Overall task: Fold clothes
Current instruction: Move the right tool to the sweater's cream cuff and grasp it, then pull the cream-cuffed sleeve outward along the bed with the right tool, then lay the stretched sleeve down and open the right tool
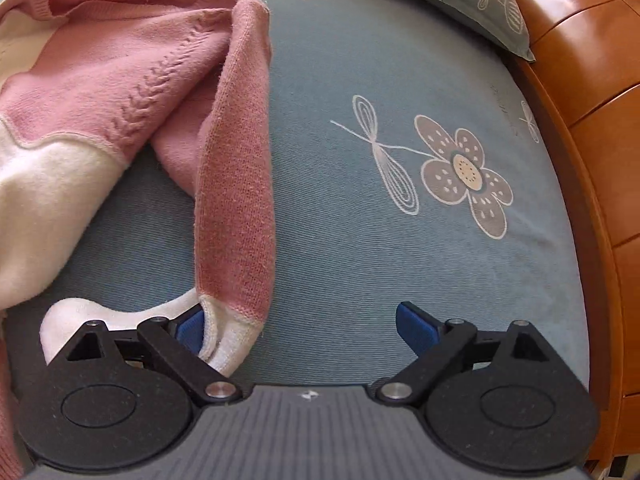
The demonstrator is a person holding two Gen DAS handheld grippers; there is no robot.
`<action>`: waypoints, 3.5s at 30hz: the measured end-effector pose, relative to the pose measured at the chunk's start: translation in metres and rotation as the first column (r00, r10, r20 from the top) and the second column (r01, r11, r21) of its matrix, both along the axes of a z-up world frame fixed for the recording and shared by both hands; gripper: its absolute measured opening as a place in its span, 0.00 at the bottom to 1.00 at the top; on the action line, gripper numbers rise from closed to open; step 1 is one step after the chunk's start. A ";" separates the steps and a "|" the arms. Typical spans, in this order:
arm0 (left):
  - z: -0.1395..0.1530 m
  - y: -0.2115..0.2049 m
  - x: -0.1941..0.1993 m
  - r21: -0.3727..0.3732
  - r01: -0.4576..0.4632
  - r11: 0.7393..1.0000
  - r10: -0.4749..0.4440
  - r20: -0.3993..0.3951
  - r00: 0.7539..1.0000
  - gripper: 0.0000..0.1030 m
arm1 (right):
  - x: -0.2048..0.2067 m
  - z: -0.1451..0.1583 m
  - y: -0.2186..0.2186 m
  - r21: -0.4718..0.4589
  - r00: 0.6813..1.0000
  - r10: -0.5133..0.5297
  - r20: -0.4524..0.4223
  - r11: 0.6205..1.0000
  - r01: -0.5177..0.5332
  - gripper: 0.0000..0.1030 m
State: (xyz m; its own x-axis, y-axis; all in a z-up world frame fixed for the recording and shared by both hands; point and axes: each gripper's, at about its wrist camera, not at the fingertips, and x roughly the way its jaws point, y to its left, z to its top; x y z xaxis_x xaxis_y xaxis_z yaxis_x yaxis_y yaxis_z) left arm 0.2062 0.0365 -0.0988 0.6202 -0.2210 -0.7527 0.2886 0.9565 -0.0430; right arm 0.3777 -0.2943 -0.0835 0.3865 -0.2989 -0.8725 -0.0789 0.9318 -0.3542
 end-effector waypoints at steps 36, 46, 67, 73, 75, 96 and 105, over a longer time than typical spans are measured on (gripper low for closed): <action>-0.003 -0.031 0.013 0.065 0.027 0.997 -0.024 -0.048 0.999 0.81 | -0.036 0.054 -0.121 0.264 0.971 -0.050 0.232 0.964 -0.014 1.00; 0.004 -0.043 0.001 0.066 0.059 0.996 -0.056 -0.043 0.998 0.82 | -0.042 -0.002 -0.136 -0.120 0.940 -0.229 0.253 0.957 0.265 1.00; -0.004 -0.058 0.009 0.099 0.062 0.993 -0.056 -0.071 0.996 0.82 | -0.029 0.009 -0.214 -0.097 0.782 -0.400 0.479 0.861 0.499 1.00; -0.004 -0.061 0.010 0.095 0.074 0.993 -0.068 -0.071 0.995 0.82 | -0.051 0.032 -0.276 -0.022 0.661 -0.555 0.505 0.757 0.653 1.00; -0.005 -0.062 0.012 0.096 0.075 0.992 -0.069 -0.072 0.995 0.82 | -0.063 0.032 -0.291 0.030 0.642 -0.601 0.476 0.741 0.671 1.00; 0.005 -0.069 0.012 0.134 0.055 0.989 -0.044 -0.089 0.995 0.82 | 0.075 -0.017 -0.161 0.485 0.973 -0.216 0.083 0.861 0.150 1.00; 0.000 -0.073 0.014 0.102 0.064 0.993 -0.055 -0.088 0.995 0.82 | -0.006 -0.007 -0.194 0.388 0.975 -0.209 0.077 0.907 0.164 1.00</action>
